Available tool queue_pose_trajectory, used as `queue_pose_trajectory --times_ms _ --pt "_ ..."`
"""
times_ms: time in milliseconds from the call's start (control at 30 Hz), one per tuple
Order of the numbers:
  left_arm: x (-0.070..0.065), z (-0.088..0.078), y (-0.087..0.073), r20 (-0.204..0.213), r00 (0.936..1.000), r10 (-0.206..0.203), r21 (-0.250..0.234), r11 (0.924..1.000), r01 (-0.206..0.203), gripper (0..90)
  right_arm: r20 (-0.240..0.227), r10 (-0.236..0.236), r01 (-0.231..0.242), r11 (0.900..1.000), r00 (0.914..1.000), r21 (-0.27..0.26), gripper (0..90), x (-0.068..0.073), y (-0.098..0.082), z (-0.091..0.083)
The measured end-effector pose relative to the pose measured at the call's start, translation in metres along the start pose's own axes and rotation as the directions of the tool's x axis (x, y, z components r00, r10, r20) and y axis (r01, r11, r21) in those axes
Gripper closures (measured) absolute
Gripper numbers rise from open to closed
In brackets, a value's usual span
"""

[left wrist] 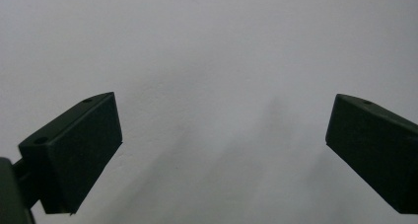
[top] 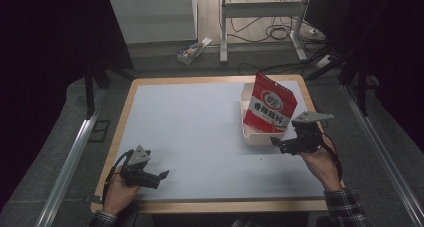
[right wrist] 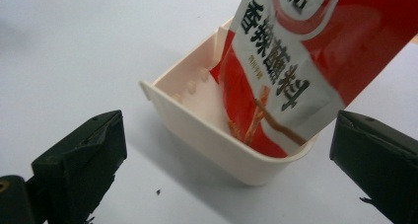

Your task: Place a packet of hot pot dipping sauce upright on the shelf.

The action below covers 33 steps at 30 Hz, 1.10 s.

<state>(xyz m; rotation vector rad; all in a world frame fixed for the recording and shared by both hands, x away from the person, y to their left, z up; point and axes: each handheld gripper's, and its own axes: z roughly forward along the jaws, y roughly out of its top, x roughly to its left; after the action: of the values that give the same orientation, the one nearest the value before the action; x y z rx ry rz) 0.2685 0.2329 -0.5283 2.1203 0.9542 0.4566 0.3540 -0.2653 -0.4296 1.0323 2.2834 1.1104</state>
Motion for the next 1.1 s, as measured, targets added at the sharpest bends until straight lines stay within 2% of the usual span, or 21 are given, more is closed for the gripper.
queue_pose_trajectory --times_ms 667,1100 --pt "-0.001 0.001 0.000 0.001 1.0000 0.009 0.009 0.9999 -0.009 0.8 -0.032 -0.038 0.038 0.999 0.9988 -0.001 0.0 0.028 -0.018 -0.008" --pt "-0.001 0.001 0.000 0.002 0.9999 0.012 0.010 0.9999 -0.012 0.8 -0.058 -0.048 0.047 0.999 0.9972 -0.009 0.0 0.041 -0.030 -0.009"
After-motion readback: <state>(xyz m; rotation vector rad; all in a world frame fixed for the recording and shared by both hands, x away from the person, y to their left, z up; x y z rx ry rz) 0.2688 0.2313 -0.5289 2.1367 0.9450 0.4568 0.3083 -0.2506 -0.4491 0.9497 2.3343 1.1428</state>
